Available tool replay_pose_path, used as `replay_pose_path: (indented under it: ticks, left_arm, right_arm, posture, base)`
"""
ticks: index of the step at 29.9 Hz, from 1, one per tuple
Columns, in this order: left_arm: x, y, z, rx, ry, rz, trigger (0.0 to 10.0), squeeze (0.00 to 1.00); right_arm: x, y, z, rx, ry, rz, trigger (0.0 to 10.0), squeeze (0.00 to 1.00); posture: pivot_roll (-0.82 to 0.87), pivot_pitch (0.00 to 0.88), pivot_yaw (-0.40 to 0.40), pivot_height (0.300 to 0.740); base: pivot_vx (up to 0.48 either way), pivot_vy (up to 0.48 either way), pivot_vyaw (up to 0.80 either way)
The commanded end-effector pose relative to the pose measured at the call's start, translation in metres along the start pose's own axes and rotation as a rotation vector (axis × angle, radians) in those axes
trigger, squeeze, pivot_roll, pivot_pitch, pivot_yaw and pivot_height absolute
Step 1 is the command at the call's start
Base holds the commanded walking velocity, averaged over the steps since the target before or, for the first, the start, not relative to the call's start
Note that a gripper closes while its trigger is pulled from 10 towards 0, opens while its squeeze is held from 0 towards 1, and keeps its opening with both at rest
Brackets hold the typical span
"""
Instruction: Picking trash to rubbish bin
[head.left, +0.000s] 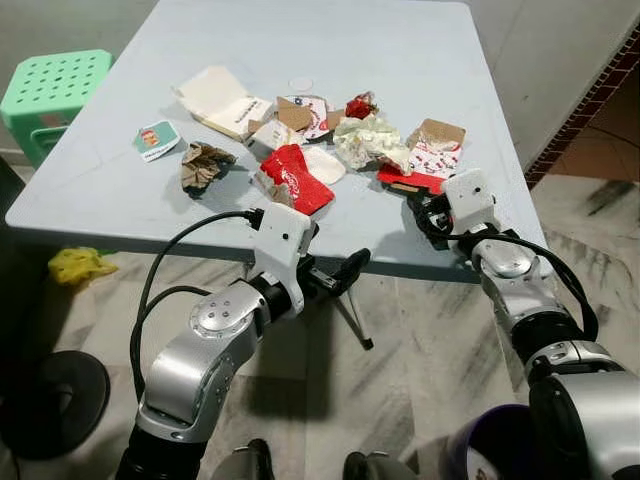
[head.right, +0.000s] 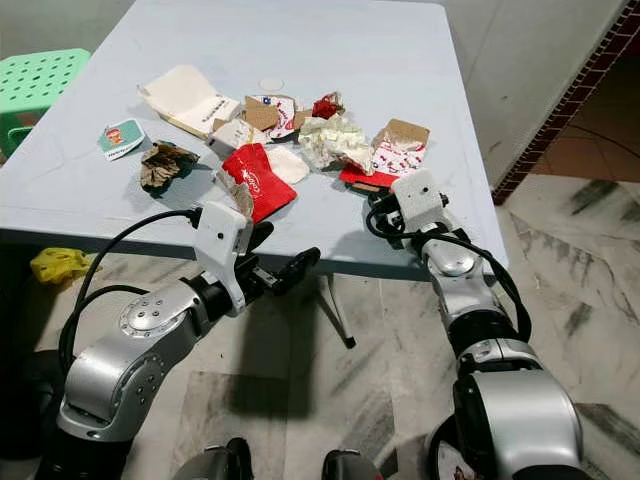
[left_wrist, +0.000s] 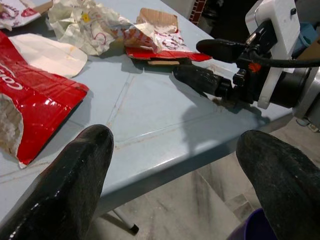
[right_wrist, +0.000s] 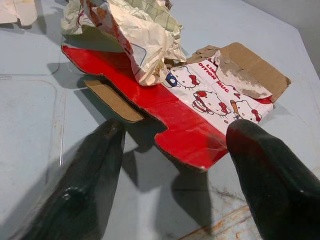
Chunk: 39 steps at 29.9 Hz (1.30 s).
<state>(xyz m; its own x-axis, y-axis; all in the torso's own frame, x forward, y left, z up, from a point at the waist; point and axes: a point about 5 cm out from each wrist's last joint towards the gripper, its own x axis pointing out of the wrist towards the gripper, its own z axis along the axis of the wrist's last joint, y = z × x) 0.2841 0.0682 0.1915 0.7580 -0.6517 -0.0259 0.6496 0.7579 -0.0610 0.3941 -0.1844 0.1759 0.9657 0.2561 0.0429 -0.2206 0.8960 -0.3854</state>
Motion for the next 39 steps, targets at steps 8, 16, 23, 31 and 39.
replay_pose_path:
  ticks: [8, 16, 23, 31, 39]
  left_arm:
    - [-0.007, -0.005, -0.003, -0.013, 0.009, 0.001, 10.0, 0.00]
    - [-0.007, -0.008, -0.004, -0.022, 0.015, -0.004, 10.0, 0.00]
    - [-0.008, -0.011, -0.005, -0.028, 0.016, -0.011, 10.0, 0.00]
    - [-0.008, -0.012, -0.005, -0.031, 0.019, -0.017, 10.0, 0.00]
    - [-0.009, -0.013, -0.005, -0.035, 0.024, -0.017, 10.0, 0.00]
  right_arm:
    - [-0.005, -0.004, -0.008, 0.062, 0.010, -0.004, 0.0, 0.00]
    - [-0.007, -0.011, -0.002, 0.078, -0.061, -0.034, 0.0, 0.00]
    - [-0.009, -0.014, -0.002, 0.147, -0.079, -0.029, 0.0, 0.00]
    - [-0.010, -0.014, -0.005, 0.159, -0.069, -0.044, 0.0, 0.00]
    - [-0.012, -0.023, 0.001, 0.188, -0.123, -0.091, 0.0, 0.00]
  posture:
    - [0.01, 0.293, -0.032, 0.740]
    - [0.01, 0.291, -0.031, 0.740]
    - [0.01, 0.286, -0.032, 0.740]
    - [0.01, 0.286, -0.030, 0.740]
    - [0.01, 0.297, -0.032, 0.740]
  base:
    - [0.000, 0.000, 0.00]
    - [0.000, 0.000, 0.00]
    - [0.000, 0.000, 0.00]
    - [0.000, 0.000, 0.00]
    - [0.000, 0.000, 0.00]
